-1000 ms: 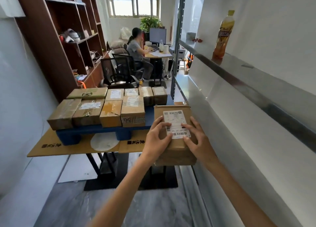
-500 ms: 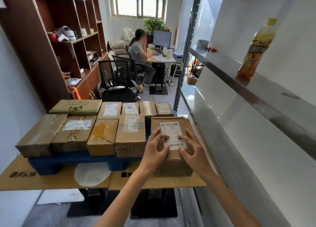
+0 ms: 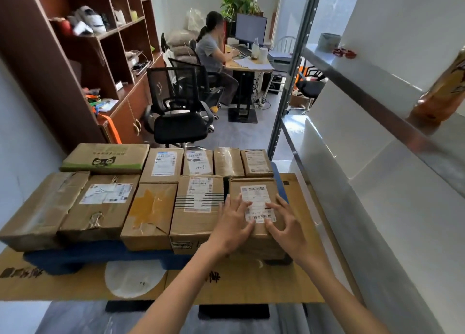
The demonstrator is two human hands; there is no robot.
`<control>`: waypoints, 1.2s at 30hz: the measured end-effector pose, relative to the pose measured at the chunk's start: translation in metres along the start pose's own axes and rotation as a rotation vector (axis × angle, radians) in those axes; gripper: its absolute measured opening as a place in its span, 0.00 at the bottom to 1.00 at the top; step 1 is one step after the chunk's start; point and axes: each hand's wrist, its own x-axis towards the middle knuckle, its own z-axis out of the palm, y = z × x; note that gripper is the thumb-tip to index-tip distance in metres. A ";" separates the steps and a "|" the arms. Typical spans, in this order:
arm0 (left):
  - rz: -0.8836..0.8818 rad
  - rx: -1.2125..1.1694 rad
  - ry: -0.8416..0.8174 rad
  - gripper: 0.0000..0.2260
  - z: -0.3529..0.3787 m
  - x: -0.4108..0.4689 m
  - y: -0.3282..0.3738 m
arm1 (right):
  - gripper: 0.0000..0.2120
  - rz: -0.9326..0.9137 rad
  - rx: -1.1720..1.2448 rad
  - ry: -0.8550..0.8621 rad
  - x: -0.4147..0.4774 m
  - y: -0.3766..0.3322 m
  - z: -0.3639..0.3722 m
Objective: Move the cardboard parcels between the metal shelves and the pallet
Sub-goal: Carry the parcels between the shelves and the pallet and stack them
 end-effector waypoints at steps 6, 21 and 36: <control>-0.206 0.243 0.208 0.21 -0.001 0.013 -0.047 | 0.25 0.005 0.016 -0.113 0.005 0.039 0.023; -0.319 0.345 0.268 0.17 0.007 0.017 -0.070 | 0.24 -0.058 0.042 -0.117 0.038 0.053 0.038; -0.168 0.221 0.212 0.20 -0.025 0.026 -0.069 | 0.25 0.024 -0.478 -0.137 0.036 0.005 0.012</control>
